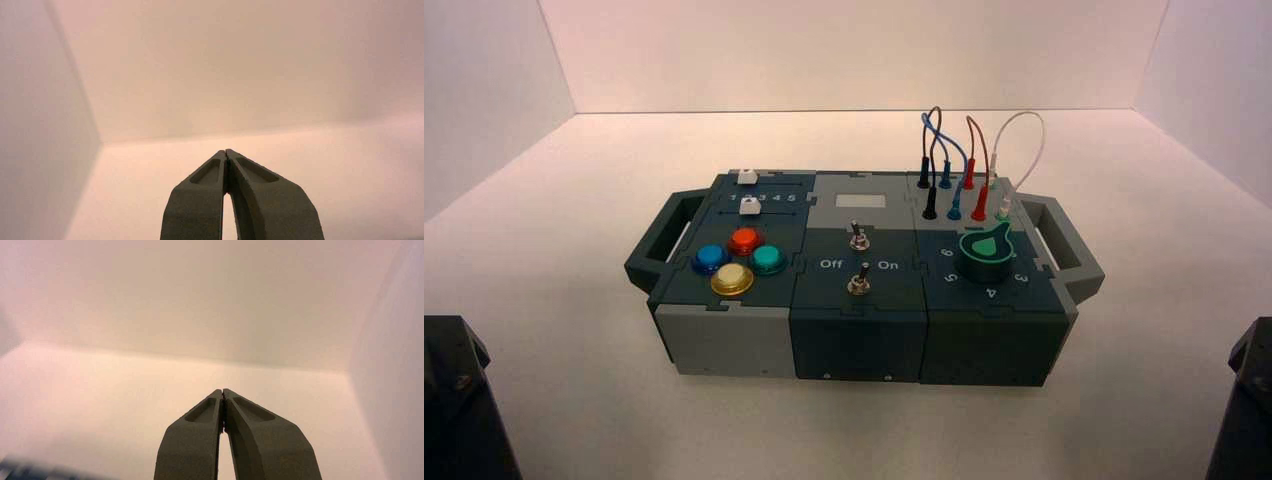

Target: Flip the top switch on with the right gripper.

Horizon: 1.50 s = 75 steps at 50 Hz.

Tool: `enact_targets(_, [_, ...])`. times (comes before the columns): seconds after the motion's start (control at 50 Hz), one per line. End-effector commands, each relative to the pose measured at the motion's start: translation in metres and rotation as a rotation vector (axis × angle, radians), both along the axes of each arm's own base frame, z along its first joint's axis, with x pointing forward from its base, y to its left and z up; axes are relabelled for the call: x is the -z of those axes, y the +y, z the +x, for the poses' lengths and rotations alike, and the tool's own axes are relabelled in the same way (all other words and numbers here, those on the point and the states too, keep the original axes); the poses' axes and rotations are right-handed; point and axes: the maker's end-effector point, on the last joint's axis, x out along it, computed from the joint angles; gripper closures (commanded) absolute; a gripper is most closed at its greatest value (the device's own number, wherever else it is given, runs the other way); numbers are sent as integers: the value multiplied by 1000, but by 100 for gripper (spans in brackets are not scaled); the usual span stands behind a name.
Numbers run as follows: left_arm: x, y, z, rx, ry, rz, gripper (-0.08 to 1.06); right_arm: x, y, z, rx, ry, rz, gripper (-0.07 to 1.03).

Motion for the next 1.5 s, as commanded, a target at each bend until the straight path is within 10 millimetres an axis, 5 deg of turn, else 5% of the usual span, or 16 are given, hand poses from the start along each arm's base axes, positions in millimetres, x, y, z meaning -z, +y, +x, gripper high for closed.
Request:
enact_targets(0.02, [4, -20, 0, 75, 94, 23, 101, -6, 20, 2, -69, 35, -4, 99])
enact_targets(0.28, [40, -44, -6, 163, 309, 70, 101, 8, 69, -18, -240, 174, 0, 99])
enact_targets(1.02, [166, -65, -24, 79, 1030, 54, 101, 74, 183, -60, -419, 722, 195, 99])
enact_targets(1.5, [186, -79, -23, 75, 1082, 49, 101, 95, 209, -58, -394, 861, 242, 99])
